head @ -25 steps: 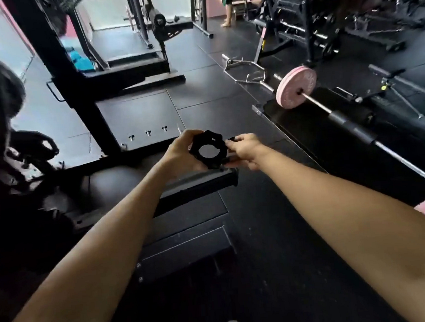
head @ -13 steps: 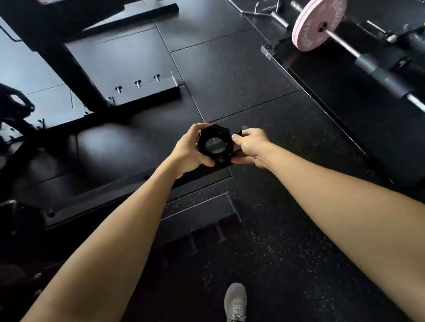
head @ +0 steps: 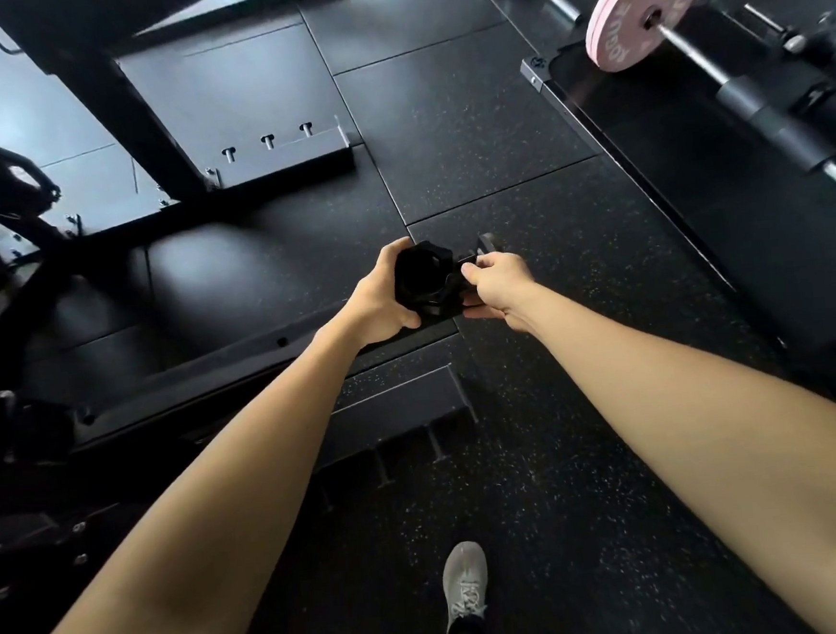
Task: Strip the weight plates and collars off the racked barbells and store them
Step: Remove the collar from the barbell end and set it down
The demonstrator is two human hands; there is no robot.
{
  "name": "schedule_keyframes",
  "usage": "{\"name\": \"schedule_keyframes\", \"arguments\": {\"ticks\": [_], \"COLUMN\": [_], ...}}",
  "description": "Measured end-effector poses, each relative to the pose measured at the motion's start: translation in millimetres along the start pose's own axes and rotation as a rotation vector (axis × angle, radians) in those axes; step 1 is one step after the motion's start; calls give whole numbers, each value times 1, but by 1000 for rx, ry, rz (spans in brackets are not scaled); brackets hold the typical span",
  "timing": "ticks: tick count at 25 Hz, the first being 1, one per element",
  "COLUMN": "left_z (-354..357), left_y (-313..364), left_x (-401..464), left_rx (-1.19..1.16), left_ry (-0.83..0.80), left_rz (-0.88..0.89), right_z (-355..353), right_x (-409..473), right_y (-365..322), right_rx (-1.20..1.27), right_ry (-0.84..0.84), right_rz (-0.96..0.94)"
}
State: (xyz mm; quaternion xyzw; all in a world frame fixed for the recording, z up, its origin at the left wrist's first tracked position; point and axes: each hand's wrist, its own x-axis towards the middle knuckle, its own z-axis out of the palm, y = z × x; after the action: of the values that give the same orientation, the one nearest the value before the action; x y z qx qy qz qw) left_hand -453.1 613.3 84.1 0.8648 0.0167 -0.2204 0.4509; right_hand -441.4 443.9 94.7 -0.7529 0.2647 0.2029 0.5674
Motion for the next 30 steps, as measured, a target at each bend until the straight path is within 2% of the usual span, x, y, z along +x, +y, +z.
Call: {"name": "schedule_keyframes", "arguments": {"ticks": [2,5,10,15,22,30], "left_z": [2,3,2,6,38,27], "left_y": [2,8,19,27,28,10], "left_x": [-7,-23,-71,-148,-329,-543], "left_rx": [-12,33,170,189,197,183], "left_ry": [13,119,229,291,407,550], "left_rz": [-2,-24,-39,37,72,99], "right_z": [-4,-17,-34,-48,-66,-25], "right_x": [-5,-18,-70,-160,-325,-503], "right_y": [3,5,9,22,83,119], "right_rx": [-122,-382,-655,-723,-783,-817], "right_ry": [42,109,79,55,17,-113], "right_rz": [-48,-208,-435,-561,-715,-863]}}
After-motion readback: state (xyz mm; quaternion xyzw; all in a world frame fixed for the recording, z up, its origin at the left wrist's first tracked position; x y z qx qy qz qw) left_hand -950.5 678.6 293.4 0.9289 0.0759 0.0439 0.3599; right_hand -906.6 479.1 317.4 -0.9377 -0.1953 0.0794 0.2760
